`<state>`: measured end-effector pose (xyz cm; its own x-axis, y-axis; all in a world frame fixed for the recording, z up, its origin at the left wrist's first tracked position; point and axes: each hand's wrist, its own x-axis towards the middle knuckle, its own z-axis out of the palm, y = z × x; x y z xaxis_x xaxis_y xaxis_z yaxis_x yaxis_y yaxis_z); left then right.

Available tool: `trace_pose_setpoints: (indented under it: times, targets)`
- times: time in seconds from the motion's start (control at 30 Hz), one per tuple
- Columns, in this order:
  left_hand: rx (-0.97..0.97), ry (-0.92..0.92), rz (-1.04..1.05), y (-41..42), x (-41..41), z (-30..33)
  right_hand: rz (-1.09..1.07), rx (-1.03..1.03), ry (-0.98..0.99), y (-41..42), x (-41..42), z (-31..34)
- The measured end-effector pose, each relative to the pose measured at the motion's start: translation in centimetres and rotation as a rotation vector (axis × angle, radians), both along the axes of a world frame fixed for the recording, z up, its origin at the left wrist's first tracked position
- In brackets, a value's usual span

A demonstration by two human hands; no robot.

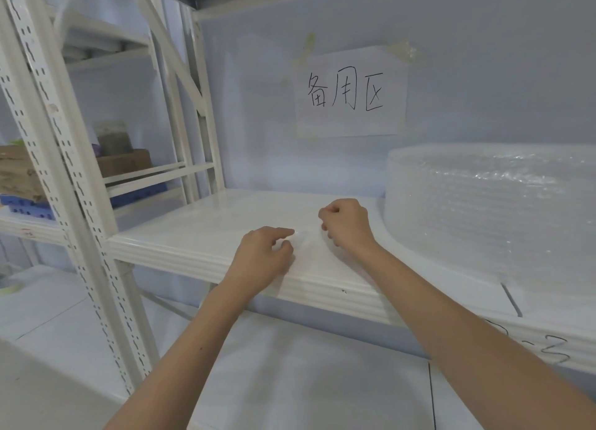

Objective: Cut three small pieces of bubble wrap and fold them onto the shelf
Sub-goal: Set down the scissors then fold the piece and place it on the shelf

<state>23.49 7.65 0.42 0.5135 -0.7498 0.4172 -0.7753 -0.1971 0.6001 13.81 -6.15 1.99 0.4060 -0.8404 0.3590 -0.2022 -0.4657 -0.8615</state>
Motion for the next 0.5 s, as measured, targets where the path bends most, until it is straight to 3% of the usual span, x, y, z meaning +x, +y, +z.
trace_pose_setpoints:
  times: [0.13,0.3,0.5]
  targets:
    - [-0.086,0.017,-0.044,-0.4,-1.9,0.6,0.062,-0.005,-0.027,3.2,-4.9,1.1]
    - [-0.178,0.164,-0.239,-2.0,-7.6,0.7,0.031,-0.016,-0.032,7.5,-14.9,-0.6]
    - [-0.167,0.26,-0.508,-4.9,-15.9,0.6,-0.437,-0.143,-0.011,7.2,-26.9,-2.9]
